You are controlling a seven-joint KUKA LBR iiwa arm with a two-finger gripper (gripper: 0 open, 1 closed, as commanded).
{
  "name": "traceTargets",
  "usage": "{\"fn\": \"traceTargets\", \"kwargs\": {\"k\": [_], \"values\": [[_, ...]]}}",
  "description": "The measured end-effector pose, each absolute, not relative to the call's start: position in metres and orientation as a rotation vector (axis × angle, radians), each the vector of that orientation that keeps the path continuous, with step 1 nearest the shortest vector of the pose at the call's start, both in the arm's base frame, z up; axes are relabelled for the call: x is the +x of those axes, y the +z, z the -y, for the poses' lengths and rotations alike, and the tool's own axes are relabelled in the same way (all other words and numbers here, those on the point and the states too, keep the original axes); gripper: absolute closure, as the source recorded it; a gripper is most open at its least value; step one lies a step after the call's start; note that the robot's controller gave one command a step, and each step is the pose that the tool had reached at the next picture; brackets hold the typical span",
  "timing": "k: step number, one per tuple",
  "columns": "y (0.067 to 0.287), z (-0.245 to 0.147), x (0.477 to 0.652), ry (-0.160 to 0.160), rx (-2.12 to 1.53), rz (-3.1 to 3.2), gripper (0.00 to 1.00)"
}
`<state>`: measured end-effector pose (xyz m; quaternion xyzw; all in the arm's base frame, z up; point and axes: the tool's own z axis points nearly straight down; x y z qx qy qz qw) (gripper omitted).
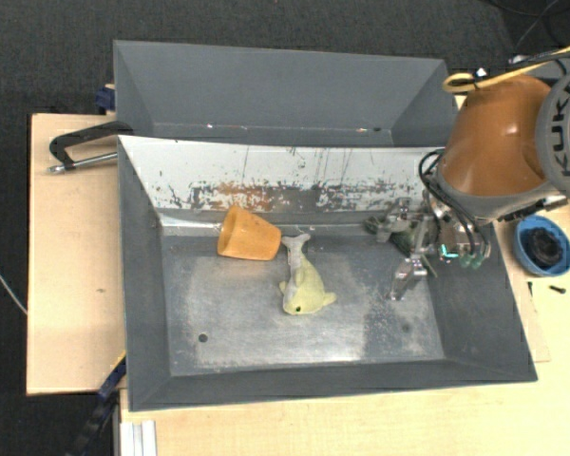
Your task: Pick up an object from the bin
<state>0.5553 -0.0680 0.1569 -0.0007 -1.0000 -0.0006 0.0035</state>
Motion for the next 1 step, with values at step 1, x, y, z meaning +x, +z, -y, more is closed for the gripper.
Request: {"fn": "traceTargets", "kwargs": {"k": [1], "values": [[0.1159,-0.0171,0.5958,-0.008,0.118,3.145,0.0]]}}
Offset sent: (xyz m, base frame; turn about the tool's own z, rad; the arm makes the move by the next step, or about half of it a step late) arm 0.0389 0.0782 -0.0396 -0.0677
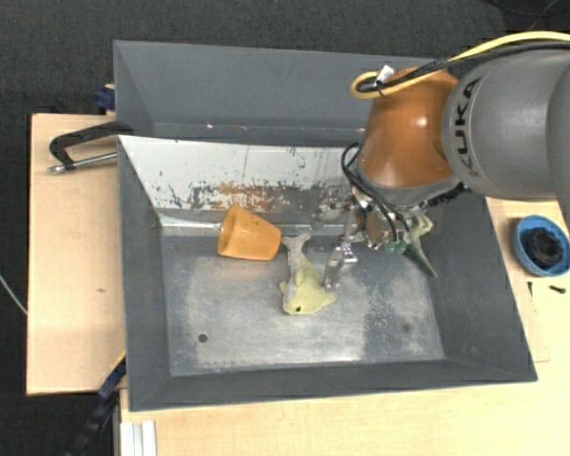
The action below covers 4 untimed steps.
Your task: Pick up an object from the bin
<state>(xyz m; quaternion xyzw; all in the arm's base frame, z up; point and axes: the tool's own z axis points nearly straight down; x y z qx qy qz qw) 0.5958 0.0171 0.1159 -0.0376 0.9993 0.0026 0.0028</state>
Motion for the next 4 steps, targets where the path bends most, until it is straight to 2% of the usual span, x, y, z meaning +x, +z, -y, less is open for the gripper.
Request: {"fn": "traceTargets", "kwargs": {"k": [1,2,3,4], "values": [[0.118,-0.011,0.596,0.002,-0.106,-3.134,1.0],[0.118,-0.011,0.596,0.001,-0.106,-3.134,0.0],[0.075,-0.038,0.544,0.004,-0.193,-3.141,0.0],[0.078,-0.037,0.547,0.002,-0.19,-3.133,1.0]]}}
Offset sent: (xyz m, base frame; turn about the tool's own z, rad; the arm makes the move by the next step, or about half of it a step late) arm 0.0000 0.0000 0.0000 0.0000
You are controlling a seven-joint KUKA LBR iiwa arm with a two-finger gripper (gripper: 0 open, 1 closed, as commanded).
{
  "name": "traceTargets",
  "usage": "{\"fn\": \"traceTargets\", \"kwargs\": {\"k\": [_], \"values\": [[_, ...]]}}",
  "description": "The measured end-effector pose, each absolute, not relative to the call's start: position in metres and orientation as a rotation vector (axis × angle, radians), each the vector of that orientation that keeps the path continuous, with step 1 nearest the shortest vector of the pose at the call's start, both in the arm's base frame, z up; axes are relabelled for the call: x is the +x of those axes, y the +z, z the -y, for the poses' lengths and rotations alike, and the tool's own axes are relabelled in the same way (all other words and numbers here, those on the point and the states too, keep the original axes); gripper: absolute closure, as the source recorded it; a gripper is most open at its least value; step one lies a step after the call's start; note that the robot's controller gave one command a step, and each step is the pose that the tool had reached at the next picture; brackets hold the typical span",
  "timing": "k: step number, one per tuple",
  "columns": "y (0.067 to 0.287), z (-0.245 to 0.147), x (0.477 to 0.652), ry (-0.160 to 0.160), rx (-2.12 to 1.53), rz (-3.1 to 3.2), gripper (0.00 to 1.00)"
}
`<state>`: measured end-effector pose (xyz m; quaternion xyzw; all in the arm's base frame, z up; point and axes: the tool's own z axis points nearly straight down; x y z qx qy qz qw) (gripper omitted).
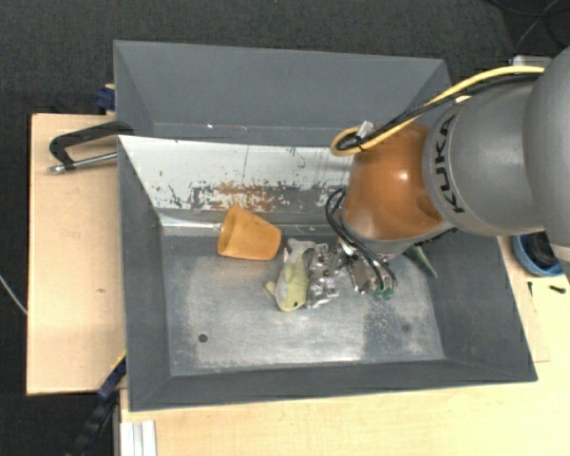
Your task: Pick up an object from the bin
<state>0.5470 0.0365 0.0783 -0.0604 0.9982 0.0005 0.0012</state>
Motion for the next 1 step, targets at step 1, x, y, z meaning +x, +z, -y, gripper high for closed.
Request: {"fn": "traceTargets", "kwargs": {"k": [1], "values": [[0.2124,-0.0493,0.5472,0.003,-0.145,-3.123,1.0]]}}
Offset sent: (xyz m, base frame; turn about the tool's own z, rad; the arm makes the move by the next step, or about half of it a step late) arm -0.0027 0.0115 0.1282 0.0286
